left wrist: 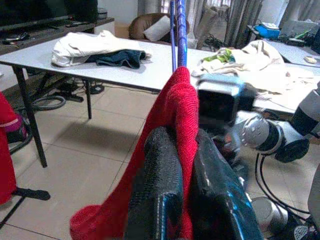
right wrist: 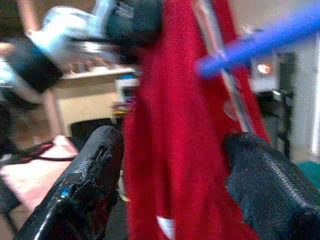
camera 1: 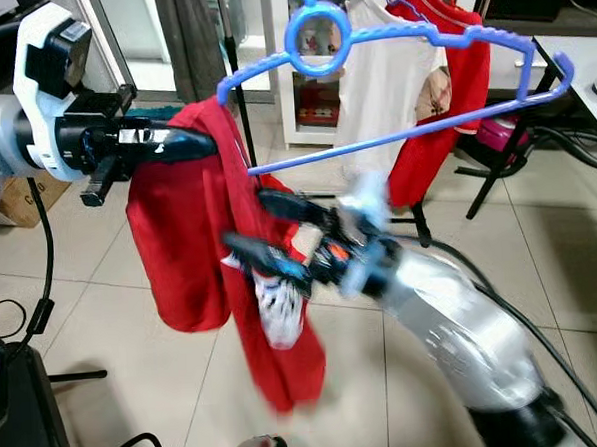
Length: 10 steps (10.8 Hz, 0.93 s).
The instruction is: Hang hanger
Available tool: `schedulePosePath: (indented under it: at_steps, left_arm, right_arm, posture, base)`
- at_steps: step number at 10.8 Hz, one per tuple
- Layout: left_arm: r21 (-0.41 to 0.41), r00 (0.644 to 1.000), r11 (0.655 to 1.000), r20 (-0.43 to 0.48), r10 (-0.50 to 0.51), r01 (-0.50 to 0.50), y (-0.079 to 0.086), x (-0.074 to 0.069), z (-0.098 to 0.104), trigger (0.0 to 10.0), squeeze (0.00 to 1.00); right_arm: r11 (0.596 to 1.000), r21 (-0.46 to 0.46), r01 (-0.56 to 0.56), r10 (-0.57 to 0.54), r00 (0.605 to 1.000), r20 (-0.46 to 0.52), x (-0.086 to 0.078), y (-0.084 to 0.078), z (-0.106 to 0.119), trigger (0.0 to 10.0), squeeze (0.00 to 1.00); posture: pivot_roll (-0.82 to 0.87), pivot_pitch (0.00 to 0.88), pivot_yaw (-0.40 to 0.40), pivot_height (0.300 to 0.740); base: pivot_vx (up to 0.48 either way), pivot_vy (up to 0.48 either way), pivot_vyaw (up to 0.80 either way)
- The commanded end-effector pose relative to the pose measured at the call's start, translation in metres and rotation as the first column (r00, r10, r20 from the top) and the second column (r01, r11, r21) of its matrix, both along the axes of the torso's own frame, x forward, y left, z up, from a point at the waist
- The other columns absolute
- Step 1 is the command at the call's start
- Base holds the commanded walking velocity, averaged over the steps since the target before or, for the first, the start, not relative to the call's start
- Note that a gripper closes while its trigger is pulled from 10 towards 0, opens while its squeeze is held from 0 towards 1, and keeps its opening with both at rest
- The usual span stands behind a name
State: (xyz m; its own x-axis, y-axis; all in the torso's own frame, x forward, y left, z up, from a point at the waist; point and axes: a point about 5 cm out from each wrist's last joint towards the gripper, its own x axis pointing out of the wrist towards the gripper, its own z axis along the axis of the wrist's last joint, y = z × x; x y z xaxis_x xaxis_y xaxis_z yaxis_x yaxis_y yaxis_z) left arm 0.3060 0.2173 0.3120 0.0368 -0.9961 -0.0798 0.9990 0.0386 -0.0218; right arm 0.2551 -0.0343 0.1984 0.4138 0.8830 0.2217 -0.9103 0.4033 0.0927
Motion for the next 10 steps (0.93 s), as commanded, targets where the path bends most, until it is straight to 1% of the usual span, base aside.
schedulePosePath:
  at_steps: [1,2,3,4,5,6,7,10]
  left_arm:
    - [-0.02,0.999,1.0,0.038,-0.014,0.015,0.0,-0.004,0.008,0.0,0.0]
    - [-0.017,0.999,1.0,0.037,-0.013,0.013,0.0,-0.004,0.007,0.0,0.0]
    - [-0.01,0.999,1.0,0.044,0.006,-0.006,0.003,-0.003,0.006,0.0,0.0]
    - [-0.011,0.998,0.999,0.058,0.036,-0.036,0.005,-0.001,0.006,0.0,0.0]
    - [-0.016,0.995,0.998,0.076,0.064,-0.063,0.007,0.002,0.007,0.0,0.0]
    - [-0.039,0.989,0.994,0.109,0.103,-0.1,0.007,0.006,0.01,0.0,0.0]
    - [-0.056,0.986,0.993,0.124,0.11,-0.104,0.004,0.009,0.013,0.0,0.0]
    - [-0.067,0.983,0.993,0.147,0.11,-0.101,0.0,0.012,0.019,0.0,0.0]
  right_arm:
    - [1.0,-0.014,0.021,-0.021,1.0,-0.002,0.003,0.002,-0.002,10.0,0.0]
    - [1.0,-0.008,0.017,-0.017,1.0,0.01,0.003,0.003,-0.001,10.0,0.0]
    - [0.998,0.04,-0.043,0.042,0.999,0.033,-0.001,0.004,0.006,10.0,0.0]
    - [0.99,0.065,-0.125,0.122,0.991,0.052,-0.007,0.003,0.01,10.0,0.0]
    - [0.978,0.059,-0.203,0.199,0.978,0.065,-0.013,0.003,0.01,10.0,0.0]
    - [0.95,-0.01,-0.313,0.313,0.947,0.07,-0.022,0.004,0.002,10.0,0.0]
    - [0.932,-0.04,-0.361,0.363,0.93,0.058,-0.024,0.008,-0.005,10.0,0.0]
    - [0.895,-0.091,-0.436,0.441,0.896,0.05,-0.025,0.017,-0.013,10.0,0.0]
  posture:
    - [0.13,0.1,0.08,0.74]
    - [0.13,0.1,0.08,0.74]
    - [0.13,0.097,0.079,0.74]
    - [0.13,0.091,0.076,0.74]
    - [0.13,0.091,0.076,0.74]
    - [0.12,0.091,0.076,0.74]
    - [0.13,0.092,0.077,0.74]
    - [0.13,0.095,0.077,0.74]
  base:
    - [0.0,0.0,0.0]
    - [0.0,0.0,0.0]
    - [0.0,0.0,0.0]
    - [0.0,0.0,0.0]
    - [0.0,0.0,0.0]
    - [0.0,0.0,0.0]
    - [0.0,0.0,0.0]
    - [0.0,0.0,0.0]
